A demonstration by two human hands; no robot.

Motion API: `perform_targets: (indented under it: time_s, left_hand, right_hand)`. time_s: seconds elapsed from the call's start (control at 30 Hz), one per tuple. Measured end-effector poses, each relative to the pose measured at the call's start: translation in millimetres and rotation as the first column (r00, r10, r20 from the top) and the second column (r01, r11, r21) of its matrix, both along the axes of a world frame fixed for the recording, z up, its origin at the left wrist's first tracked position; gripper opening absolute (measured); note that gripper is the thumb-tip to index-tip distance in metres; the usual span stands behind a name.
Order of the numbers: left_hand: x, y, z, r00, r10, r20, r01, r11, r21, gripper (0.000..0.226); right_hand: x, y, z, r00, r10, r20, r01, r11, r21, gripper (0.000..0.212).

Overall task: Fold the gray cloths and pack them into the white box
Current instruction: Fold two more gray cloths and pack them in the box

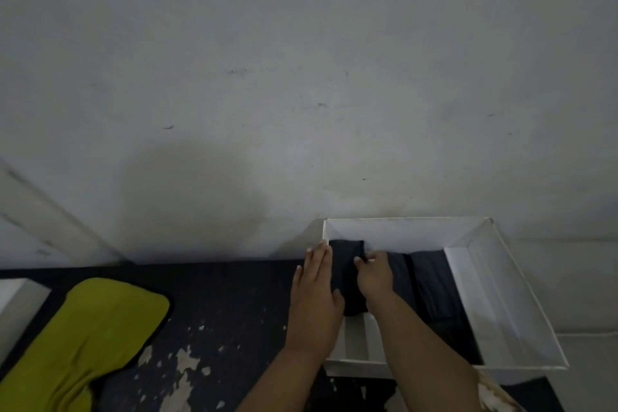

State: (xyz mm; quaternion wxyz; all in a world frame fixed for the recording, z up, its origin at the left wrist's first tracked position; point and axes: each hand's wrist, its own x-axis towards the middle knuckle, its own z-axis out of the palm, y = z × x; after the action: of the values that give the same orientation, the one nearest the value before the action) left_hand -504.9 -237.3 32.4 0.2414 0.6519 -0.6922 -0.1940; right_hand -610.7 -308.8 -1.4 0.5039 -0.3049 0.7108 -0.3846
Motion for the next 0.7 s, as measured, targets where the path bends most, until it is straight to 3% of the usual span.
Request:
perform_targets:
  time_s: [0.13,0.37,0.5,0.6,0.7]
  left_hand:
    - [-0.1,0.1,0.4,1.000,0.008,-0.017,-0.008,1.000,0.002,0.071]
    - [-0.7,1.9,2.1,1.000,0.020,-0.023,-0.020,1.000,0.008,0.073]
    - [-1.2,2.9,2.4,0.999,0.031,-0.016,-0.030,1.000,0.006,0.074]
    - [-1.2,4.0,3.7,0.999,0.033,-0.021,-0.033,0.999,0.003,0.074]
    - [-1.5,3.4,4.3,0.999,0.031,-0.031,-0.031,1.000,0.001,0.073]
  right_hand:
    - [1.3,2.9,-0.5,0.967,0.099,-0.236,-0.128,0.985,-0.114,0.013]
    - [-6.6,13.2,3.7,0.884,0.246,-0.398,-0.311,0.944,-0.107,0.031]
    - [-8.5,16.9,5.5,0.681,0.278,-0.677,-0.498,0.854,-0.150,0.040]
    - [-5.9,19.3,10.0,0.559,0.366,-0.744,-0.678,0.719,-0.155,0.035]
    - [-3.0,20.5,8.6,0.417,0.451,-0.789,-0.797,0.599,-0.079,0.050]
